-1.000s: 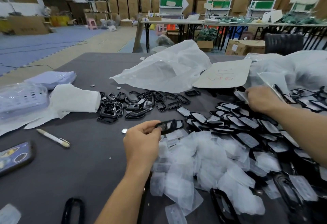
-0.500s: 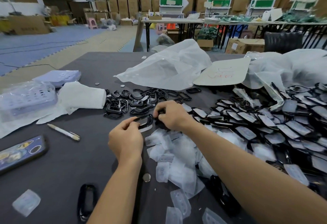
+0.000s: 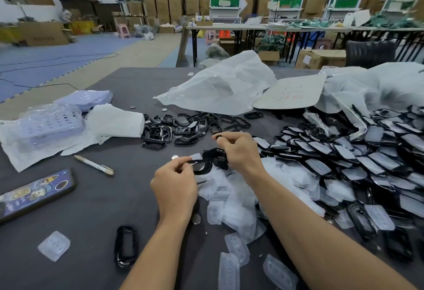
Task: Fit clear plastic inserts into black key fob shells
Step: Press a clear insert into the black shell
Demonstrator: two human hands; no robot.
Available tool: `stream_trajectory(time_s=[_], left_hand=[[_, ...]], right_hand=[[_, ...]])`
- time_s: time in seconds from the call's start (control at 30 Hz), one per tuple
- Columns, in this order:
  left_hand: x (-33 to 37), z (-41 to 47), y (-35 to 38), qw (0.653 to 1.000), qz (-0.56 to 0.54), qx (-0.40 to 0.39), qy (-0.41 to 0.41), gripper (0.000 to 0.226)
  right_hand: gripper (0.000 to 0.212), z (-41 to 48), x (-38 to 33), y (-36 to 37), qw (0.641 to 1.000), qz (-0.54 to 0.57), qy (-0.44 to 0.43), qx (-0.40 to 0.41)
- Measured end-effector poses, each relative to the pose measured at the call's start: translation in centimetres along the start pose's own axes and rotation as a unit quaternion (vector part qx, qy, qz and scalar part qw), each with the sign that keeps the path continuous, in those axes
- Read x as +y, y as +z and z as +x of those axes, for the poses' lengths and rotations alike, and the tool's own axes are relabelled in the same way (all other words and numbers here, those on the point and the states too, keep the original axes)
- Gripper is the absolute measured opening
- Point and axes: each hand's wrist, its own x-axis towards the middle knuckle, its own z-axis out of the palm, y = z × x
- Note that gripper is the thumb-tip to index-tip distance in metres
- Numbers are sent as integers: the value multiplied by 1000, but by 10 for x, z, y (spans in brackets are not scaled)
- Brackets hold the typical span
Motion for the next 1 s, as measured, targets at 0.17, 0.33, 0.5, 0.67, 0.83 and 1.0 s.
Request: stream_trajectory(time_s=[0.17,0.33,0.5,0.67,0.83,1.0], left_hand=[[0,7,-2,998,-38,-37,-38,32],[4,7,6,993,-56,-99,-33,20],[6,2,8,987,-71,-139,-37,17],[14,-6,10,982,-78,-170,-15,31],[16,-9,12,980,-81,-180,-6,28],[16,-9,11,978,-94,-188,7,28]], right_hand=[[16,-2,-15,-10,986,126,2,110],[22,-33,-24,-24,969,208,-28,131],[19,-68,-11,-15,984,157,-28,83],[19,-77,-5,-11,993,73,-51,79],[16,-77,-2,-10,995,-15,-81,58],[13,-79,-6,-15,993,40,-87,62]])
